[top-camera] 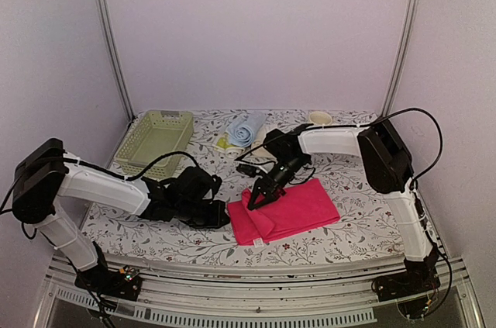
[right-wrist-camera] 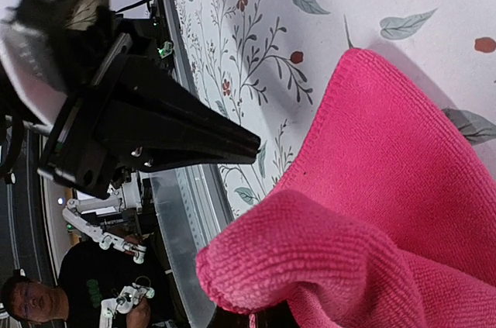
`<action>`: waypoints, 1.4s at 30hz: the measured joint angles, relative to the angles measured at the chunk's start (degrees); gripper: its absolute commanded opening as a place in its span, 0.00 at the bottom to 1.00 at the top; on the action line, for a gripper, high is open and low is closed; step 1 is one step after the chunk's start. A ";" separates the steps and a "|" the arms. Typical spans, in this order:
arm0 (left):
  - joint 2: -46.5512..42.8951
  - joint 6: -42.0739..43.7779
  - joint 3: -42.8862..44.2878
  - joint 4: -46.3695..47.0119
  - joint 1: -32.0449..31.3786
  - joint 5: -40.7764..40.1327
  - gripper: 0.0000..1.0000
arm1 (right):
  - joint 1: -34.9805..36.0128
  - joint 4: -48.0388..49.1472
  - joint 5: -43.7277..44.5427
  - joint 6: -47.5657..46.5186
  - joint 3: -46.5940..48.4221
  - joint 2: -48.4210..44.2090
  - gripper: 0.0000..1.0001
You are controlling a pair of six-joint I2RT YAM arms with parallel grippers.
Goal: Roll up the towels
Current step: Fold the towel at the center of the board.
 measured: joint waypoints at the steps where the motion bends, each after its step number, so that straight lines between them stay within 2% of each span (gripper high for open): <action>1: 0.09 -0.11 0.00 0.52 -0.04 0.13 0.00 | 0.15 0.28 -0.15 0.31 0.15 0.70 0.03; 26: 3.48 -1.20 -1.33 4.52 -0.96 1.51 0.00 | 1.16 6.62 -4.74 9.55 4.37 7.15 0.03; 42: 3.50 -1.60 -1.95 5.05 -1.07 1.42 0.00 | 1.22 11.89 -7.69 15.78 5.14 7.34 0.05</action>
